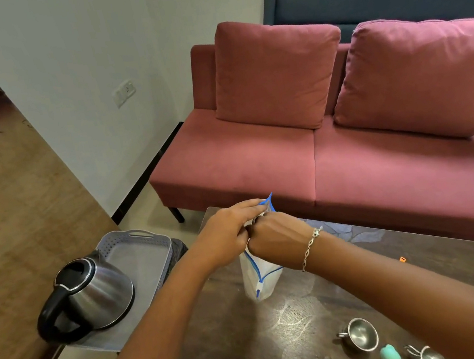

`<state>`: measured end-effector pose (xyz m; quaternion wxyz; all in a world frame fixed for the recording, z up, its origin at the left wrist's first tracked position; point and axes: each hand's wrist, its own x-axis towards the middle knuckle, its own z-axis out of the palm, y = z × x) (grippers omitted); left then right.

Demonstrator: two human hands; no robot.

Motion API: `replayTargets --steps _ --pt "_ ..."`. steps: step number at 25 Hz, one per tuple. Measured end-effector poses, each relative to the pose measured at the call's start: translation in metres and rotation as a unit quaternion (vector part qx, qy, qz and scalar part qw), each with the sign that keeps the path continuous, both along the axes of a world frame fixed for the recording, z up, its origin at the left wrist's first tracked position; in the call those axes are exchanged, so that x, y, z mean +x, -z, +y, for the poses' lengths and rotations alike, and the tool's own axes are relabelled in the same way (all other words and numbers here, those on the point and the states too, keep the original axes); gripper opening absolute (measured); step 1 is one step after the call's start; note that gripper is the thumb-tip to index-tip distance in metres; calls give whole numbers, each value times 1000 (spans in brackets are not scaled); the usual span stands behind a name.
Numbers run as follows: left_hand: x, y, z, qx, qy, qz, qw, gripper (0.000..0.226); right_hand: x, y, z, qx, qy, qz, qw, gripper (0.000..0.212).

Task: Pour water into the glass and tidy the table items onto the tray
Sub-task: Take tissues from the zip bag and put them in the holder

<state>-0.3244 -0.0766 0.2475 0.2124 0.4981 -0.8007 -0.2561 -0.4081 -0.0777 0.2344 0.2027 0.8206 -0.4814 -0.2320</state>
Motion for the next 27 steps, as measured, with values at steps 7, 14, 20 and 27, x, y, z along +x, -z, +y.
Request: replayTargets --steps 7,14,20,27 --pt "3 -2 -1 -3 -18 33 999 58 -78 -7 -7 -37 -301 -286 909 27" --pt "2 1 -1 -12 -26 30 999 58 -92 -22 -2 -98 -289 -479 823 32" --pt "3 1 0 -8 -37 25 999 58 -103 -51 -3 -108 -251 -562 781 11" --pt "8 1 2 -6 -34 17 999 53 -117 -102 -5 -137 -140 -659 726 14"
